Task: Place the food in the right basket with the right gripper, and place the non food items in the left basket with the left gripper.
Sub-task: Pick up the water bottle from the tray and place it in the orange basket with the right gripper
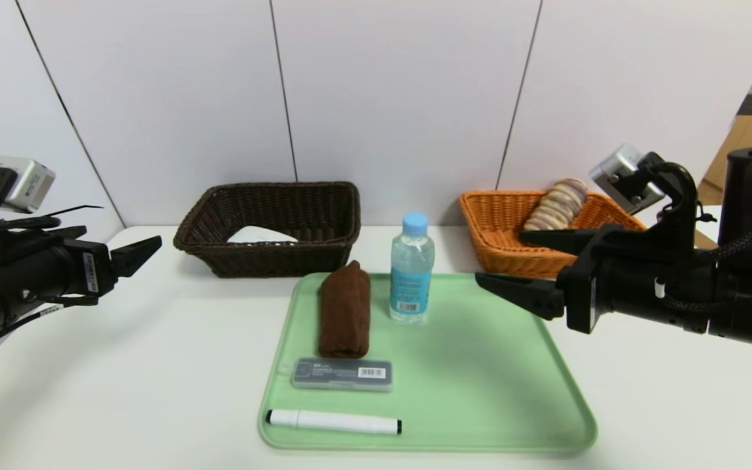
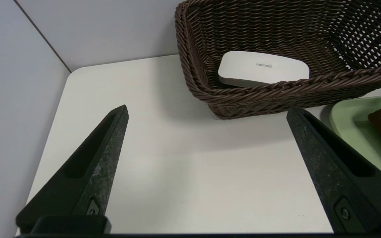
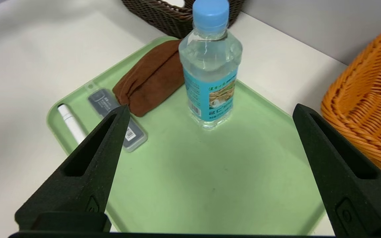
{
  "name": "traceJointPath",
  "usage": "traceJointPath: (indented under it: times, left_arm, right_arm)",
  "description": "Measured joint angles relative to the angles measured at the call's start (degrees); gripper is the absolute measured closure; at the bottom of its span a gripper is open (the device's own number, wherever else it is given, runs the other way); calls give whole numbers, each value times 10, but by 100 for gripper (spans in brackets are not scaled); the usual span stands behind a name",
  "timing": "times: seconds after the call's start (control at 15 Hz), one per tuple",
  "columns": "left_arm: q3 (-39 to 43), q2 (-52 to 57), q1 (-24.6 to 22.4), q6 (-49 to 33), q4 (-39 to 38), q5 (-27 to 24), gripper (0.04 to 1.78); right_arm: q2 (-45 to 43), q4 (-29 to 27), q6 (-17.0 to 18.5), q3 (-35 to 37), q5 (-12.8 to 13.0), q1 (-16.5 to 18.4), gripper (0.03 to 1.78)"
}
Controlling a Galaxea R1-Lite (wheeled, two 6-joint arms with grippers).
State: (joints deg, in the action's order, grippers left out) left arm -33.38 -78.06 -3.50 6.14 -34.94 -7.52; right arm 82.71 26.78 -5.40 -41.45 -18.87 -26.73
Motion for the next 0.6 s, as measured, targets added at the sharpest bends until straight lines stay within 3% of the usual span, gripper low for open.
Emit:
traceJointPath:
  times: [0.13, 0.4, 0.6]
  left_arm:
    - [2, 0, 0, 0, 0, 1, 13]
    - [8, 0, 0, 0, 0, 1, 13]
    - [14, 1, 0, 0, -11, 1, 13]
  right_arm:
    - [23, 80, 0, 35, -29, 7, 12]
    - [104, 224, 1, 59, -46, 8, 12]
    - [173, 299, 0, 62, -56, 6, 12]
